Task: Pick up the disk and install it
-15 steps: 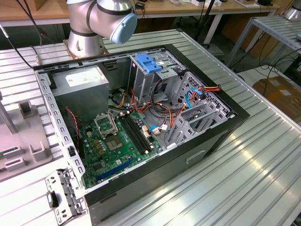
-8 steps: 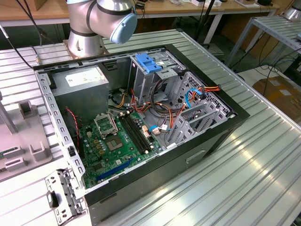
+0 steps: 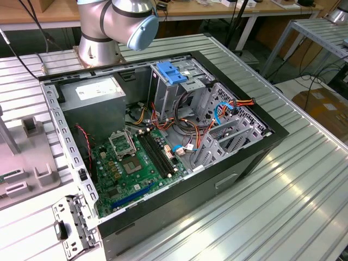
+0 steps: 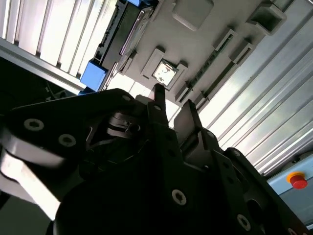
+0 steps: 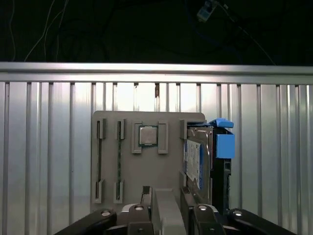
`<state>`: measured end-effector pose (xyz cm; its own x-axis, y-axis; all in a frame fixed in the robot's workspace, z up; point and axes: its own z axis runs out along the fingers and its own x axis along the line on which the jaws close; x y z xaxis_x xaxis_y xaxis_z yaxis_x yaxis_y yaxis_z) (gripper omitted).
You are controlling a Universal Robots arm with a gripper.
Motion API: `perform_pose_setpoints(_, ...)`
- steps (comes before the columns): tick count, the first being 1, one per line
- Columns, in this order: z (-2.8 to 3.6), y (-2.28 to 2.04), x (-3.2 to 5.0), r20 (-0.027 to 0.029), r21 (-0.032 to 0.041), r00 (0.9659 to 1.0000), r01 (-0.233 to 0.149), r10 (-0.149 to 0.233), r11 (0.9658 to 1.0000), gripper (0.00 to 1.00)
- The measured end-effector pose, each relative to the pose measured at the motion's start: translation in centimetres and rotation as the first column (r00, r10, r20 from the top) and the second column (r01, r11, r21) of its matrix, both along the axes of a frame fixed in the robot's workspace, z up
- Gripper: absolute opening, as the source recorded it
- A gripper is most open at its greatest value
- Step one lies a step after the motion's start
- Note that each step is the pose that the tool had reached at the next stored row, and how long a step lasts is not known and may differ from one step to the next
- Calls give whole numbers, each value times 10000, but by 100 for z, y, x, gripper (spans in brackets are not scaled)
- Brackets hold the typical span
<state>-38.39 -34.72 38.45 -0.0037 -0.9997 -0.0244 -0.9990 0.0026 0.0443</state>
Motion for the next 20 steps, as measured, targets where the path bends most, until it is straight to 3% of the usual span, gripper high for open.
perform_pose_setpoints(1, 0, 0, 0, 1, 0, 10000, -1, 1, 10000, 36)
perform_pose_setpoints(3, 0, 0, 0, 0, 0, 10000, -3, 3, 10000, 48)
perform_pose_setpoints(4, 0, 0, 0, 1, 0, 10000, -4, 4, 10000, 48)
perform_pose_setpoints(6, 0, 0, 0, 0, 0, 10000, -8, 8, 10000, 60)
perform_pose_setpoints(9, 0, 1, -3, -1, 2, 10000, -10, 10, 10000, 60)
perform_pose_setpoints(10, -2, 2, -10, 0, 32, 10000, -10, 10, 10000, 60)
perform_pose_setpoints(12, -8, 4, -30, 0, 357, 10000, -10, 10, 9994, 60)
perform_pose_setpoints(13, -12, 4, -31, 2, 452, 10000, -10, 10, 9990, 60)
perform_pose_setpoints(20, -71, 10, -34, 0, 492, 10000, -13, 13, 9988, 60)
